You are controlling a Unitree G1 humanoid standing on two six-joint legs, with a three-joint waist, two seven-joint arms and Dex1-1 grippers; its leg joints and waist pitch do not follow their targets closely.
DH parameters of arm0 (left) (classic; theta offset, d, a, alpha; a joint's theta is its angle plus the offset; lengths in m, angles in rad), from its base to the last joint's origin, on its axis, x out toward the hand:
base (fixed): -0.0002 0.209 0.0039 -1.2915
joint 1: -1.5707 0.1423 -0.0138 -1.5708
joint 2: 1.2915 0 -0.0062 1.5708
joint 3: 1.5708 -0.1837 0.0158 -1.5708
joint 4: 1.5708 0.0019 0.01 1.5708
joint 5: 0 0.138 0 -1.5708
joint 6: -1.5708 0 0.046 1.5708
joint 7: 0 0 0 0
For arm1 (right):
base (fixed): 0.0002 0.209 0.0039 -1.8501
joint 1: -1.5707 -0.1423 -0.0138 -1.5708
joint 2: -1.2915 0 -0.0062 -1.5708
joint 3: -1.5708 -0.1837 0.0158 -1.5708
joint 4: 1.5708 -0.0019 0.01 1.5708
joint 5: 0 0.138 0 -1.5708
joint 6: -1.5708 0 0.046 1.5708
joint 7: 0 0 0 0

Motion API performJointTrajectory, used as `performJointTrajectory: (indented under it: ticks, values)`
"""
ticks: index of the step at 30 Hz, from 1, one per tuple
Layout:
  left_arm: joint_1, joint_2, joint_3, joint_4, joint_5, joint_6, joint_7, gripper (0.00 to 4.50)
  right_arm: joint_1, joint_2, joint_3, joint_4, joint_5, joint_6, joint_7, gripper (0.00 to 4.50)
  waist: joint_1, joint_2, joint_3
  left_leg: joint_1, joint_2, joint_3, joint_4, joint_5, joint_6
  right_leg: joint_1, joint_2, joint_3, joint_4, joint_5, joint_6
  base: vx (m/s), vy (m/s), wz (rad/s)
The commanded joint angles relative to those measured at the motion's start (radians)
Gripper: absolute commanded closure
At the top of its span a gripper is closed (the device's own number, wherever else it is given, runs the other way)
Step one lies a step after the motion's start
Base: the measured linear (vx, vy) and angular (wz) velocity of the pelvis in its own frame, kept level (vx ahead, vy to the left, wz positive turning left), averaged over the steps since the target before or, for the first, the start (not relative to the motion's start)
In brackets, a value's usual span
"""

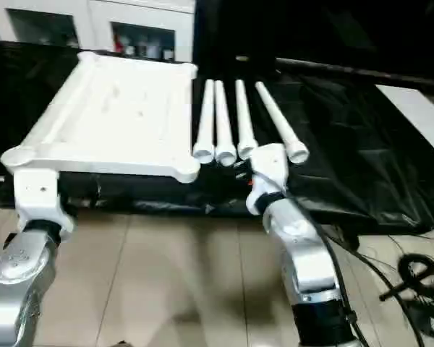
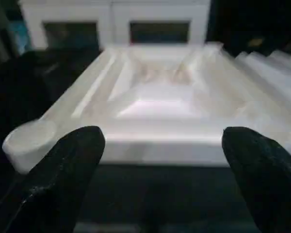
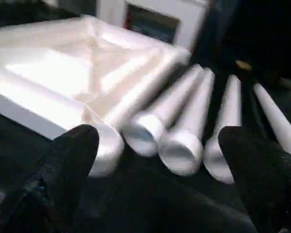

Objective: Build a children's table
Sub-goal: Move to table

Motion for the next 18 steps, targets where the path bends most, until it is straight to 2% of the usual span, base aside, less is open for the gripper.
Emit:
performJointTrajectory:
  ticks: [1,2,3,4,5,6,7,8,9,10,11,12,13,14,15,16,17,18]
  values:
    - [-0.009,0.020,-0.007,0.007,0.012,-0.006,-0.023,0.00,-0.018,0.006,0.016,0.005,-0.007,-0.027,0.014,0.13,0.004,0.013,-0.027,-0.007,0.013,0.000,-0.052,-0.481,0.068,0.070,-0.118,0.015,-0.144,-0.833,-0.067,0.049,0.023,0.46]
    - [-0.019,0.050,-0.005,0.004,0.027,-0.002,-0.036,0.00,-0.016,0.039,0.004,-0.007,0.047,-0.018,0.032,0.13,-0.022,0.022,-0.022,0.104,0.051,0.002,-0.067,-0.626,-0.023,0.005,-0.051,0.003,-0.134,-0.771,-0.078,0.049,0.023,0.46]
    - [-0.031,0.070,0.011,-0.005,0.028,0.014,-0.040,0.00,-0.011,0.057,0.022,-0.013,0.076,-0.015,0.058,0.13,-0.025,0.046,-0.023,0.114,0.062,-0.015,-0.090,-0.710,-0.057,0.009,-0.031,0.005,-0.105,-0.673,-0.087,0.080,0.004,0.20]
    - [-0.036,0.076,0.022,-0.008,0.027,0.018,-0.040,0.00,-0.007,0.062,0.039,-0.012,0.081,-0.018,0.070,0.13,-0.035,0.046,-0.029,0.133,0.088,-0.044,-0.137,-0.798,-0.073,0.004,-0.002,0.019,-0.044,-0.458,-0.103,0.096,-0.004,-0.08]
    - [-0.042,0.079,0.030,-0.009,0.025,0.022,-0.041,0.00,-0.008,0.062,0.051,-0.008,0.078,-0.020,0.074,0.13,-0.038,0.062,-0.032,0.146,0.094,-0.065,-0.157,-0.809,-0.064,-0.006,0.007,0.034,0.000,-0.317,-0.104,0.096,-0.004,-0.08]
    - [-0.042,0.079,0.031,-0.009,0.025,0.022,-0.041,0.00,-0.008,0.063,0.052,-0.008,0.078,-0.020,0.074,0.13,-0.041,0.056,-0.034,0.158,0.097,-0.072,-0.160,-0.800,-0.047,-0.016,0.006,0.041,0.010,-0.267,-0.101,0.123,0.006,-0.11]
    - [-0.045,0.081,0.034,-0.009,0.025,0.023,-0.041,0.00,-0.009,0.064,0.056,-0.007,0.077,-0.021,0.075,0.13,-0.043,0.048,-0.039,0.165,0.096,-0.080,-0.159,-0.763,-0.013,-0.022,0.003,0.049,0.015,-0.220,-0.098,0.128,-0.015,-0.03]
    - [-0.062,0.068,0.054,0.014,0.008,0.029,-0.029,0.00,-0.016,0.074,0.049,0.005,0.071,-0.026,0.066,0.13,-0.035,0.056,-0.040,0.139,0.048,-0.034,-0.135,-0.619,0.073,0.001,-0.029,0.087,-0.029,-0.135,-0.116,0.128,-0.015,-0.03]
    - [-0.075,0.064,0.061,0.028,-0.001,0.031,-0.027,0.00,-0.023,0.081,0.042,0.011,0.069,-0.032,0.059,0.13,-0.020,0.030,-0.044,0.087,0.019,0.004,-0.110,-0.516,0.086,0.055,-0.051,0.111,-0.058,-0.130,-0.133,0.127,-0.022,0.01]
    - [-0.084,0.061,0.059,0.043,-0.010,0.024,-0.031,0.00,-0.025,0.080,0.044,0.019,0.065,-0.039,0.066,0.13,0.023,0.034,-0.053,0.032,-0.011,0.035,-0.045,-0.272,0.103,0.123,-0.105,0.152,-0.101,-0.222,-0.167,0.113,-0.010,0.03]
    - [-0.086,0.061,0.057,0.055,-0.011,0.018,-0.033,0.00,-0.026,0.079,0.045,0.027,0.058,-0.033,0.062,0.13,0.029,0.011,-0.066,-0.006,-0.018,0.030,-0.007,-0.171,0.125,0.158,-0.111,0.169,-0.108,-0.240,-0.175,0.113,-0.010,0.03]
    - [-0.082,0.064,0.057,0.068,-0.018,0.020,-0.039,0.00,-0.025,0.084,0.036,0.037,0.031,-0.006,0.016,0.13,0.041,0.024,-0.076,-0.041,-0.016,0.019,0.010,-0.041,0.156,0.184,-0.102,0.167,-0.104,-0.204,-0.186,0.143,0.000,0.06]
    - [-0.082,0.065,0.057,0.069,-0.018,0.020,-0.039,0.00,-0.025,0.084,0.036,0.037,0.030,-0.005,0.014,0.13,0.037,0.047,-0.086,-0.024,-0.014,0.016,-0.029,0.070,0.165,0.165,-0.031,0.119,-0.073,-0.073,-0.158,0.188,0.006,0.09]
    - [-0.077,0.065,0.055,0.072,-0.019,0.017,-0.039,0.00,-0.023,0.083,0.033,0.036,0.012,-0.013,-0.002,0.13,0.000,0.089,-0.103,0.111,0.004,-0.042,-0.052,0.256,0.242,0.076,0.068,0.049,0.013,0.059,-0.068,0.188,0.006,0.09]
    - [-0.071,0.062,0.056,0.073,-0.020,0.017,-0.040,0.00,-0.021,0.074,0.041,0.031,0.013,-0.004,0.009,0.13,-0.034,0.101,-0.097,0.204,0.046,-0.112,-0.049,0.305,0.354,-0.037,0.077,0.033,0.075,-0.031,-0.025,0.267,-0.048,0.09]
    - [-0.066,0.059,0.056,0.074,-0.021,0.018,-0.042,0.00,-0.020,0.066,0.047,0.027,0.015,0.005,0.016,0.13,-0.066,0.093,-0.123,0.298,0.137,-0.208,-0.026,0.554,0.545,-0.157,0.027,0.050,0.161,-0.220,0.061,0.248,-0.127,-0.20]
    - [-0.065,0.055,0.055,0.073,-0.021,0.020,-0.042,0.00,-0.020,0.060,0.050,0.025,0.019,0.013,0.023,0.13,-0.057,0.093,-0.110,0.264,0.140,-0.210,-0.033,0.621,0.579,-0.167,0.008,0.067,0.178,-0.208,0.075,0.248,-0.127,-0.20]
    - [-0.052,0.048,0.054,0.075,-0.017,0.017,-0.041,0.00,-0.016,0.065,0.036,0.019,0.027,0.004,0.008,0.13,-0.048,0.082,-0.091,0.203,0.096,-0.164,-0.056,0.547,0.542,-0.173,-0.003,0.087,0.188,-0.084,0.067,0.053,-0.153,-0.43]
